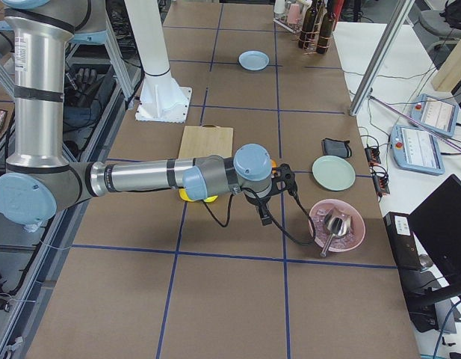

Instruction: Pick orange to plate

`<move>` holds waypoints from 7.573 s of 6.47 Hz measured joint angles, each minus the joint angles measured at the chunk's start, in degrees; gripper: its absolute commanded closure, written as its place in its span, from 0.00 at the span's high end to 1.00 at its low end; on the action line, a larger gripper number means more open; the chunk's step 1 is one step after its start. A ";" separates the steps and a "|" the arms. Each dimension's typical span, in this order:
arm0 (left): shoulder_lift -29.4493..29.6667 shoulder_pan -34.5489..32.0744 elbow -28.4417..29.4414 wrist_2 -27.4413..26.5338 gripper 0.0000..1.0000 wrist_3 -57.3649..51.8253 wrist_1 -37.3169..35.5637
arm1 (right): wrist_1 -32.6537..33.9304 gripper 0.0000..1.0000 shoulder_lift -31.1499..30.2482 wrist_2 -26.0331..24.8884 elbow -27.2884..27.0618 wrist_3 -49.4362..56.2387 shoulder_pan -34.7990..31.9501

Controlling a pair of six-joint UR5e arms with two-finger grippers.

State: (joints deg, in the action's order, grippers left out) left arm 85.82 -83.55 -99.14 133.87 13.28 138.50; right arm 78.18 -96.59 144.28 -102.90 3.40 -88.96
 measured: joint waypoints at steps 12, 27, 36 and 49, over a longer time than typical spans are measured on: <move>-0.31 43.51 4.41 -35.30 0.00 50.57 5.90 | -7.98 1.00 -3.76 -0.22 0.49 -4.95 0.28; 38.70 58.92 12.87 -47.30 1.00 64.55 -15.48 | -7.95 1.00 -4.13 -0.22 0.77 -5.23 0.28; 7.31 11.41 -3.24 -8.43 1.00 -5.50 -29.24 | -10.18 1.00 3.91 -7.24 -3.66 -20.40 12.36; -1.14 -8.20 1.94 2.39 1.00 -26.46 -49.38 | -13.91 1.00 20.85 -30.01 11.95 -39.45 40.64</move>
State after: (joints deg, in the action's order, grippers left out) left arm 84.68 -91.76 -97.20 136.26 -13.18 89.12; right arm 64.27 -75.75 114.27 -90.95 -36.04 -48.33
